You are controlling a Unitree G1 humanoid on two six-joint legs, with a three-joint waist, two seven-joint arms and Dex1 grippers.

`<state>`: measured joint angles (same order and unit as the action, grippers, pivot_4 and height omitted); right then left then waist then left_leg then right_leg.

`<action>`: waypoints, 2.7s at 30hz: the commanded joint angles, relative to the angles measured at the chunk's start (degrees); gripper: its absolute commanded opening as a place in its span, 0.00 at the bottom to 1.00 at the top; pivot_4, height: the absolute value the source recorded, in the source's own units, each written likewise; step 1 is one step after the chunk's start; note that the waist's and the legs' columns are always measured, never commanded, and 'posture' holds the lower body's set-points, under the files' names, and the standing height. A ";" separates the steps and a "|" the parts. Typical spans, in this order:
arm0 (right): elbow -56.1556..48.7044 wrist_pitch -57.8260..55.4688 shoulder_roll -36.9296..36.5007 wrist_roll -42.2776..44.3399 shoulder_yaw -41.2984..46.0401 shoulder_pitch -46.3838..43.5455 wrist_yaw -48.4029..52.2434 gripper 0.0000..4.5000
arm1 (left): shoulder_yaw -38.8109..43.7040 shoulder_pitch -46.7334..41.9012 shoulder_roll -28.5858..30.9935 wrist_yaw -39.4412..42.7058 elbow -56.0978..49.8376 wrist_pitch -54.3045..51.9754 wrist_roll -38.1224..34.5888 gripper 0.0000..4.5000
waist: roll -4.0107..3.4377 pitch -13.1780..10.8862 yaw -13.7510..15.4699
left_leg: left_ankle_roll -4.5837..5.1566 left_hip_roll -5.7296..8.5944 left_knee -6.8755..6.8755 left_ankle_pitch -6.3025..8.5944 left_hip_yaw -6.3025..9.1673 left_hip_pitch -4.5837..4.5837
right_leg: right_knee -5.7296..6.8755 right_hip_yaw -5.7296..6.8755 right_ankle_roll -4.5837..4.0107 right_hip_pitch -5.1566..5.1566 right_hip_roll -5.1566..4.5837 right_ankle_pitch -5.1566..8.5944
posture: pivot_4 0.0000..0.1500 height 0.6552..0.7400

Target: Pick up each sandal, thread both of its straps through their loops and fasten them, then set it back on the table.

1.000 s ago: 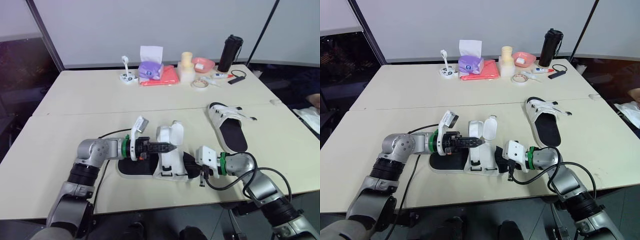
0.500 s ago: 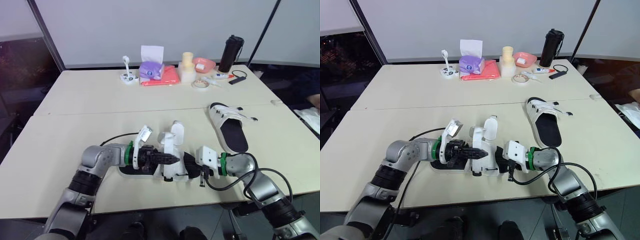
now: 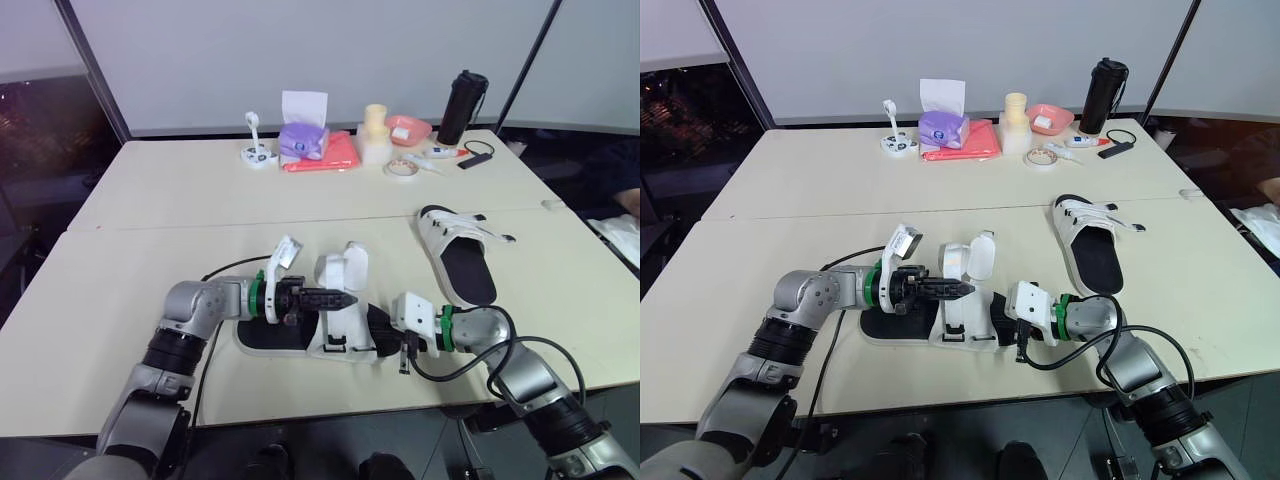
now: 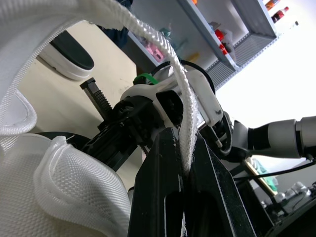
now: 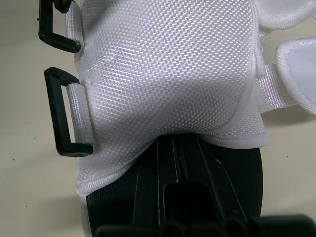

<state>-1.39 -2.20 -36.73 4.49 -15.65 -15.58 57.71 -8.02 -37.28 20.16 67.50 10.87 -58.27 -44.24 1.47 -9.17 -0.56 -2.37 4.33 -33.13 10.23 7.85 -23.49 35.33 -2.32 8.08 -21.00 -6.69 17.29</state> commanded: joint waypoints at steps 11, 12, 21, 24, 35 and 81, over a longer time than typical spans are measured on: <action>4.60 -2.98 -1.28 -4.49 -3.59 2.93 0.53 0.00 | -0.19 0.70 -0.56 0.83 -1.22 4.32 2.25 0.00 | 0.00 0.00 0.03 | 0.00 0.00 -0.01 0.00 0.01 0.00 | 0.00 0.00 -0.01 0.01 0.00 0.00 | 1.00 0.93; 4.67 -2.95 -1.26 -4.49 -3.60 2.89 0.55 0.00 | 0.06 0.42 -0.70 0.76 -0.94 4.52 2.28 0.00 | 0.00 0.00 0.02 | 0.00 0.00 -0.01 0.00 0.01 0.00 | 0.00 0.00 -0.01 0.01 0.00 0.00 | 1.00 0.93; 4.87 -2.85 -1.22 -4.75 -3.76 2.73 0.55 0.00 | -0.21 -0.55 0.15 2.62 0.43 6.75 3.73 0.00 | 0.00 0.00 0.01 | 0.02 0.00 -0.01 -0.01 0.01 0.00 | 0.01 0.00 0.00 0.01 0.00 0.00 | 1.00 0.93; 4.90 -2.84 -1.23 -4.74 -3.75 2.80 0.53 0.00 | -0.56 -0.25 0.59 3.66 0.17 7.38 4.17 0.00 | 0.00 0.00 0.00 | 0.03 0.00 -0.01 -0.02 0.01 0.00 | 0.01 0.00 0.01 0.01 0.01 -0.01 | 1.00 0.93; 5.07 -2.71 -1.31 -4.91 -3.72 2.73 0.52 0.00 | -2.55 2.38 1.32 5.96 -3.61 9.04 5.31 0.00 | 0.00 0.00 0.00 | 0.03 0.00 -0.01 -0.02 0.02 0.01 | 0.01 0.00 0.00 0.02 0.01 -0.01 | 1.00 0.93; 5.16 -2.59 -0.87 -5.46 -4.34 2.74 0.64 0.00 | -1.74 5.01 0.10 4.70 -8.06 19.56 8.83 0.00 | 0.00 0.05 0.04 | 0.02 0.00 -0.05 -0.02 0.04 0.08 | 0.01 0.02 -0.01 0.26 0.01 0.00 | 1.00 0.93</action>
<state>-1.39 -2.07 -36.76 3.56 -15.78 -15.76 57.68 -10.05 -31.78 20.46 72.15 3.84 -40.25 -35.50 1.46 -9.12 -0.52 -2.36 4.33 -33.18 10.22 7.89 -23.41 35.34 -2.31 8.06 -20.73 -6.69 17.29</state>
